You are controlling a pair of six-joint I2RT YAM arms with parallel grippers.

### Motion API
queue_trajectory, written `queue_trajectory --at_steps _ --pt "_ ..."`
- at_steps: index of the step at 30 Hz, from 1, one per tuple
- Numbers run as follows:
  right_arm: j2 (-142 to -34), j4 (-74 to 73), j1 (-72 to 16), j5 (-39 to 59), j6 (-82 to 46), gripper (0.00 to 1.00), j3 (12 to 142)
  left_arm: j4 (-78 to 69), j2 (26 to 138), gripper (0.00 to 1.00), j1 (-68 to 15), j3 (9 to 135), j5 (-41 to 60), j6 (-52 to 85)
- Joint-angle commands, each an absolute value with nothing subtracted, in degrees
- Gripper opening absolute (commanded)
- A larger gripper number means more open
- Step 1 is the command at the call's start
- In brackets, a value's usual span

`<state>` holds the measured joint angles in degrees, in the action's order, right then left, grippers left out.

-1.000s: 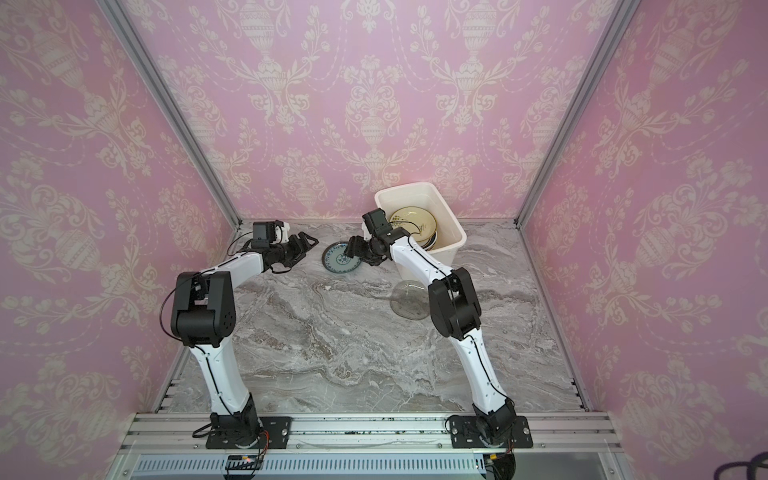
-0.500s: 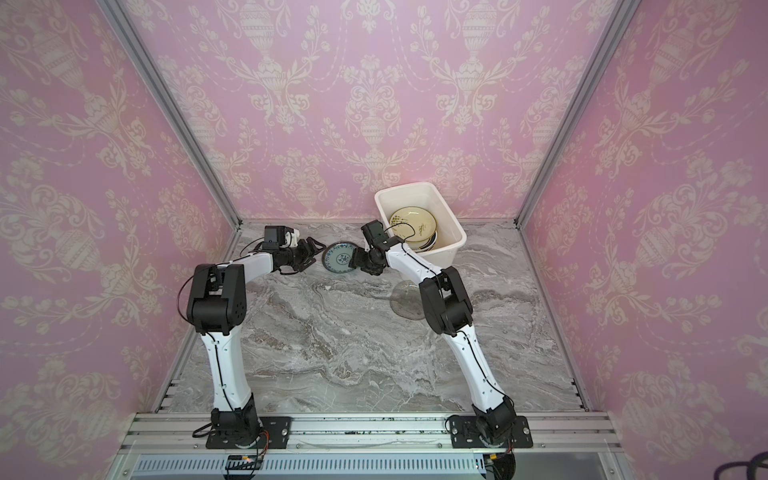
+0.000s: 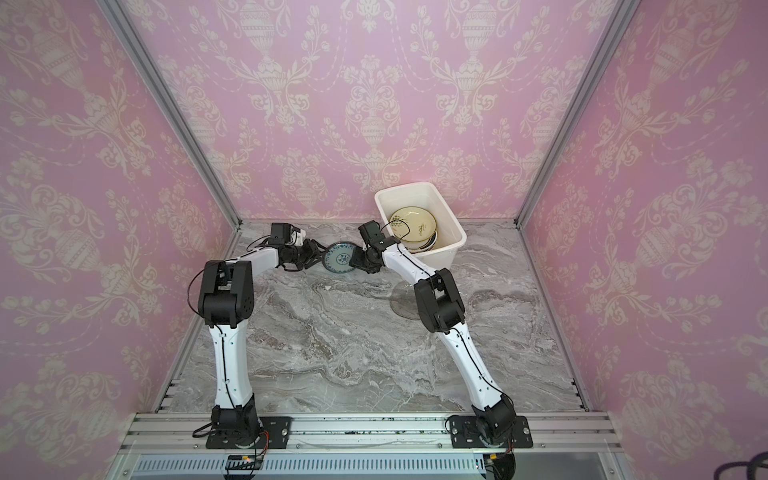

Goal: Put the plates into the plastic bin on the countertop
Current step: 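Grasp the blue-floral plate rim with the left gripper while the right pushes its far rim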

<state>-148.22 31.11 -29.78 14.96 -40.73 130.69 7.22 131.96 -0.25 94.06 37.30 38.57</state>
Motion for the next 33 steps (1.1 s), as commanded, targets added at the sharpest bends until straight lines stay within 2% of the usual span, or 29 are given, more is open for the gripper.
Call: queue_trajectory --at_steps 1,23,33 --pt "-150.3 34.3 -29.8 14.1 -41.5 0.50 132.9 12.6 134.1 0.50 -0.8 96.3 36.7 35.6" --pt "-151.2 32.7 -28.4 15.9 -43.0 0.50 132.5 20.8 134.2 0.22 -0.8 94.8 34.4 32.0" --pt "-150.4 29.4 -27.7 17.4 -44.6 0.56 130.7 23.5 131.4 0.08 0.0 91.0 33.0 29.3"
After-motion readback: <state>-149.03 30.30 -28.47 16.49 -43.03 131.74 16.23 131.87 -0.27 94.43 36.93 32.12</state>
